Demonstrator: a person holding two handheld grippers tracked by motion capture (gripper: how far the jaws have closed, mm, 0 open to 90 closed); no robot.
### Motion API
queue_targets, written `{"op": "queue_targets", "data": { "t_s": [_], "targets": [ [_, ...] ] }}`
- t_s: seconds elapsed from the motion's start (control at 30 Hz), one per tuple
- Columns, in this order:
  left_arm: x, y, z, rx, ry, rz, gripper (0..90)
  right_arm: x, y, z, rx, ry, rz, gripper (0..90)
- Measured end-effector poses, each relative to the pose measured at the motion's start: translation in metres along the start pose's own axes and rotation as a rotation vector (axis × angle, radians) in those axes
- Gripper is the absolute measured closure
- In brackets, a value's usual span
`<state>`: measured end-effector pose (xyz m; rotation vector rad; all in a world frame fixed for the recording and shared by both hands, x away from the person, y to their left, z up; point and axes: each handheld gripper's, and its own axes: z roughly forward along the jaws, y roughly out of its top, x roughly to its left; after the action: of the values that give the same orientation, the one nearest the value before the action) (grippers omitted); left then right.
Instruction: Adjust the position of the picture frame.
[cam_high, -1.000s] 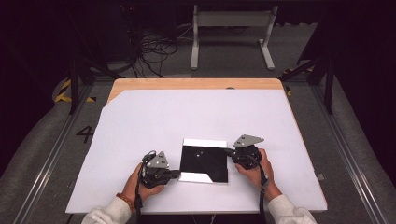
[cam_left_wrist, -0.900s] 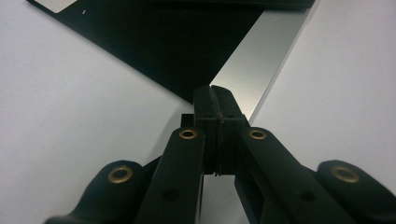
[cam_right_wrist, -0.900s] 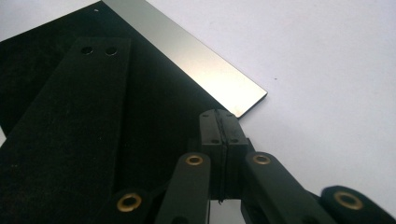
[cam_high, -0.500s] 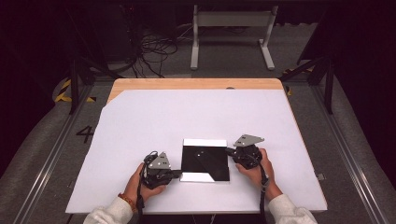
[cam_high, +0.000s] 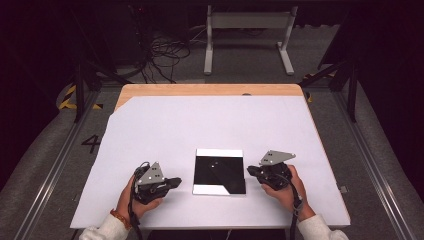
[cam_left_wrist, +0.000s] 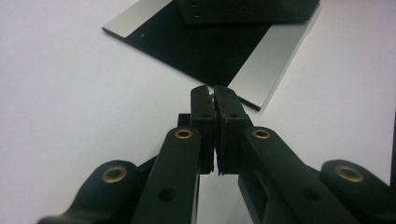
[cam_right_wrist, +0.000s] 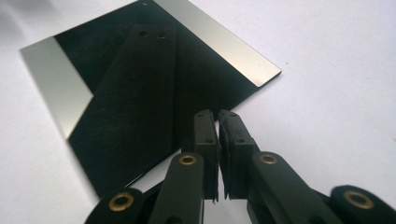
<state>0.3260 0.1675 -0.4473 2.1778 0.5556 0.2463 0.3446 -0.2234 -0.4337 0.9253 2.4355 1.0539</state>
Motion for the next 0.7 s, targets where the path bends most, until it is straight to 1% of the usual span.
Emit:
{"op": "queue_targets", "data": {
  "t_s": [0.07,0.1,0.17,0.23,0.33,0.4,0.47,0.53,0.6,0.67,0.7],
  "targets": [
    [0.0,-0.002,-0.003,0.005,0.009,0.009,86.4,0.003,-0.001,-0.006,-0.001,0.011,-0.001,85.9],
    [0.0,-0.003,-0.005,0.015,0.016,0.022,86.2,0.004,-0.002,-0.009,0.003,0.015,-0.002,85.8],
    [0.0,-0.003,-0.008,0.017,0.021,0.03,85.6,0.007,-0.005,-0.014,0.016,0.019,-0.009,85.4],
    [-0.002,-0.005,-0.012,0.01,0.021,0.032,85.6,0.01,-0.009,-0.018,0.039,0.021,-0.014,85.3],
    [-0.01,-0.007,-0.019,0.008,0.017,0.046,84.6,0.014,-0.015,-0.024,0.077,0.038,-0.014,84.4],
    [-0.016,-0.009,-0.023,0.005,0.007,0.058,84.0,0.017,-0.018,-0.027,0.113,0.056,-0.025,84.2],
    [-0.019,-0.009,-0.027,-0.001,0.006,0.068,83.5,0.021,-0.021,-0.029,0.145,0.063,-0.041,83.9],
    [-0.019,-0.009,-0.028,-0.007,0.007,0.067,82.6,0.022,-0.021,-0.029,0.168,0.082,-0.047,83.9],
    [-0.017,-0.01,-0.028,-0.012,0.007,0.055,82.5,0.023,-0.02,-0.028,0.175,0.084,-0.046,83.8],
    [-0.014,-0.013,-0.029,-0.014,0.004,0.038,82.4,0.024,-0.019,-0.026,0.187,0.095,-0.049,83.5],
    [-0.013,-0.014,-0.03,-0.01,0.007,0.035,82.1,0.026,-0.018,-0.024,0.199,0.095,-0.052,83.4]
  ]
}}
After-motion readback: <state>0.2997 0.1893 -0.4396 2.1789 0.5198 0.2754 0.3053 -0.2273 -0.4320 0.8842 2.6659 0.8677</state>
